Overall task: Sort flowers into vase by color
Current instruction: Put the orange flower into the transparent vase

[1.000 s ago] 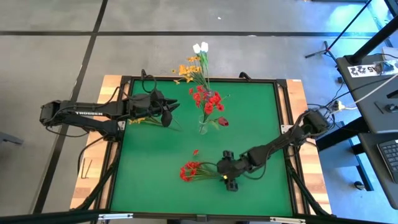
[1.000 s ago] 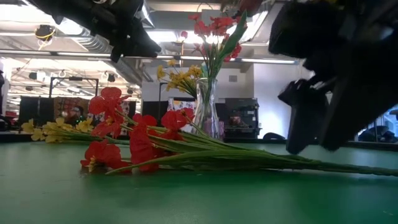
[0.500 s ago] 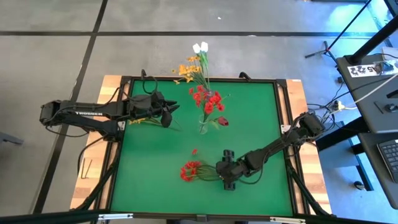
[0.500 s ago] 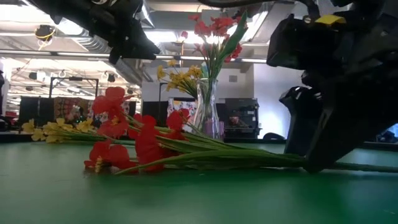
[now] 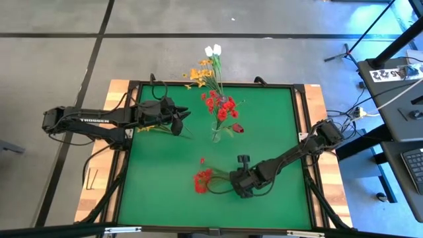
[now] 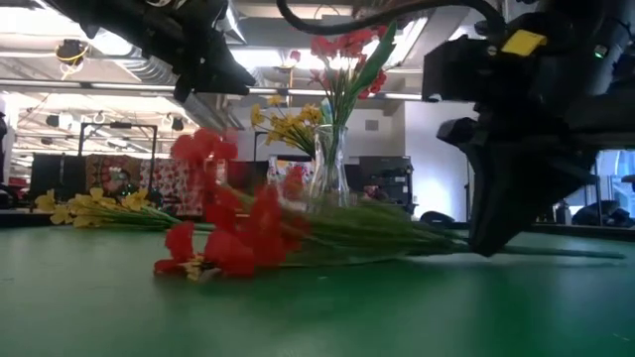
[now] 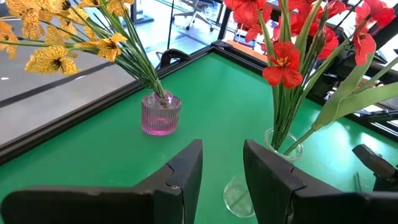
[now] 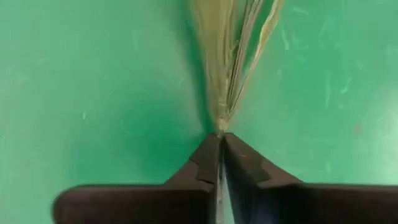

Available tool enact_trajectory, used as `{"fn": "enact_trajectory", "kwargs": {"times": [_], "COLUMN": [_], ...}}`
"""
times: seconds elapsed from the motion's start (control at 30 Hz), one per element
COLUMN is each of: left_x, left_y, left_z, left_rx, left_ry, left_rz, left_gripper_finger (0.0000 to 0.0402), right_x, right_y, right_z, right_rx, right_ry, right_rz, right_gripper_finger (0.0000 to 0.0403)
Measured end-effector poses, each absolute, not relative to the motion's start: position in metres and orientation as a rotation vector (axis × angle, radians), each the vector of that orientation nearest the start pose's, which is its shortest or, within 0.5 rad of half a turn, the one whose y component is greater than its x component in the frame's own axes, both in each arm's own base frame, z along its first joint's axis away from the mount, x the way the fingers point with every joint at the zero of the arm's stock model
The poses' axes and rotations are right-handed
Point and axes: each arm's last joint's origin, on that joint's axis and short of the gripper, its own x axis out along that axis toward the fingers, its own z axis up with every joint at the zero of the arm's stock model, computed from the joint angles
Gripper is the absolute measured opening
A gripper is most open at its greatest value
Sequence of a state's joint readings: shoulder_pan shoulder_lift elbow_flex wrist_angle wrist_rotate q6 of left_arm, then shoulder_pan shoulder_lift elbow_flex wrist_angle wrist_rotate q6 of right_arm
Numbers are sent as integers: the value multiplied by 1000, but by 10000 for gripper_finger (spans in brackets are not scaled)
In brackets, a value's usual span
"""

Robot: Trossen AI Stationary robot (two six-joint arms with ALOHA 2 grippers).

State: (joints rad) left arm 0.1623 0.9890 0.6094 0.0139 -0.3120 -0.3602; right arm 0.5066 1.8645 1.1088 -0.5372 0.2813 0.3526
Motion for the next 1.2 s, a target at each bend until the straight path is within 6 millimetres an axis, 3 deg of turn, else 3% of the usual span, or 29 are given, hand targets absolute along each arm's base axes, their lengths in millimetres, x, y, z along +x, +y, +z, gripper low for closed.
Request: {"fn": "enact_trajectory", "kwargs": {"times": [0.17, 0.27, 0.5, 0.7, 0.8, 1.03, 1.2], "left_x": [209, 209, 209, 209, 209, 210, 218], "left_y": [43, 43, 43, 43, 43, 43, 30], "left_z": [255, 255, 255, 255, 256, 257, 276], "left_rx": [-314, -311, -311, -311, -310, -327, -388], "left_ry": [280, 281, 279, 279, 278, 261, 90], "left_rz": [529, 529, 529, 529, 529, 495, 232], "left_gripper_finger": [112, 112, 112, 112, 112, 112, 112], "right_x": [308, 308, 290, 270, 262, 256, 259], "right_y": [154, 152, 141, 133, 127, 97, 78], "right_z": [149, 165, 238, 292, 295, 279, 275], "right_rx": [-183, -176, -115, -62, -44, -20, -8], "right_ry": [1175, 1104, 842, 433, 241, -189, -246], "right_rz": [-50, -75, -123, -87, -59, -67, -55], "right_gripper_finger": [10, 5, 2, 1, 1, 1, 0]}}
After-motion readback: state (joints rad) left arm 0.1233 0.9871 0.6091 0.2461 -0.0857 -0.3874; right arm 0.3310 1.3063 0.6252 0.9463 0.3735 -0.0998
